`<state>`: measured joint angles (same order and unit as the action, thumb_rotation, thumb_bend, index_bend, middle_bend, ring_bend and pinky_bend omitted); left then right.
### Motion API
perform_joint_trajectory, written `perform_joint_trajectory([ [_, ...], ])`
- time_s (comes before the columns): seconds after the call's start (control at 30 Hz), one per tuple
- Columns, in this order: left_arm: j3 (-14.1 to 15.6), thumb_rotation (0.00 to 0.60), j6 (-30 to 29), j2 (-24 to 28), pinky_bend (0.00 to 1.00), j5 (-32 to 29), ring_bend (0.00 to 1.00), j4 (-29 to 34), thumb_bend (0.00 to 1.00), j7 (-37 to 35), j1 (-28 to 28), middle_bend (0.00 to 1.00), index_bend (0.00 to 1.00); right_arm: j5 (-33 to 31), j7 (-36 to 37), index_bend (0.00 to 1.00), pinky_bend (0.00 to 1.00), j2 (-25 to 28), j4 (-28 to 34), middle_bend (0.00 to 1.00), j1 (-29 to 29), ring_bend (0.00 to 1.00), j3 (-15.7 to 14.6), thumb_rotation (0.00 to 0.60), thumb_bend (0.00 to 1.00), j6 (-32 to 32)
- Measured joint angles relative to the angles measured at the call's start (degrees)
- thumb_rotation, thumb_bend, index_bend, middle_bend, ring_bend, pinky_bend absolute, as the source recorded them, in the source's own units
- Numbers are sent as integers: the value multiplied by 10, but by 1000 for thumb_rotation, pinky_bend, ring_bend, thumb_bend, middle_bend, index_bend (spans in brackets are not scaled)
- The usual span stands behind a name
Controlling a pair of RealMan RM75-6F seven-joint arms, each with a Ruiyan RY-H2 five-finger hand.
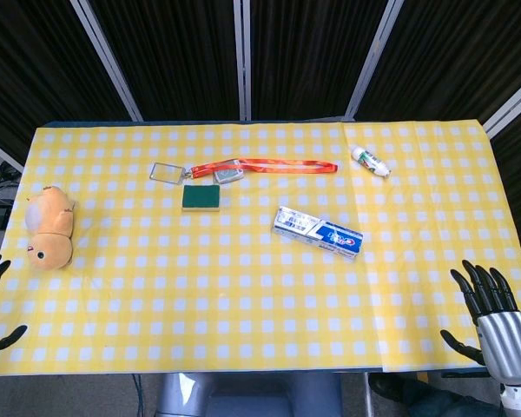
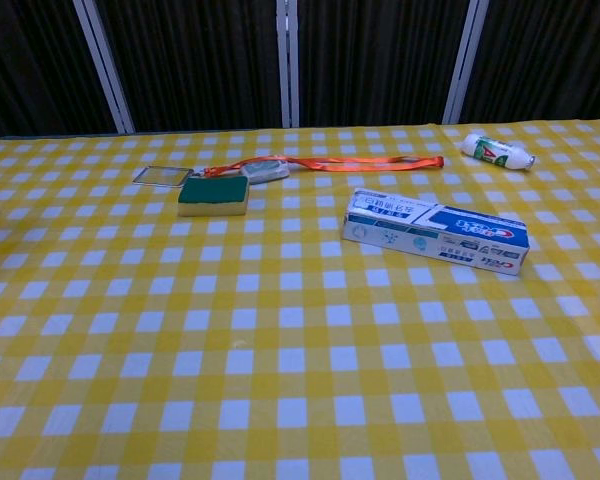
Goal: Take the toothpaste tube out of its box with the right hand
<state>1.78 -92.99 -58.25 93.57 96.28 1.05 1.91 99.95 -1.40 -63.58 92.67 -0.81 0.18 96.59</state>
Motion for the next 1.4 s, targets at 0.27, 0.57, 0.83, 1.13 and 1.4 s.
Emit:
perform_joint_trajectory([
  [0.27,-1,600,1,-2,0,-2,0,-4,0,-3,0,0,0,-1,3,46,0,0,0,0,2,0,-1,600,0,-7],
  [0.57,-4,600,16,-7,0,-14,0,-3,0,3,-5,0,0,-25,24,0,0,1,9,0,52,0,12,600,0,-95],
  [0.83,-14,600,50,-16,0,-51,0,-2,0,23,-18,0,0,-114,26,0,0,-6,14,0,193,0,72,600,0,-321],
  [1.13,-25,600,82,-20,0,-90,0,-4,0,27,-30,0,0,-304,-40,0,0,-83,-41,0,363,0,139,600,0,-514],
  [1.4,-30,600,94,-15,0,-107,0,-9,0,9,-34,0,0,-441,-128,0,128,-186,-147,41,432,0,152,600,0,-556],
])
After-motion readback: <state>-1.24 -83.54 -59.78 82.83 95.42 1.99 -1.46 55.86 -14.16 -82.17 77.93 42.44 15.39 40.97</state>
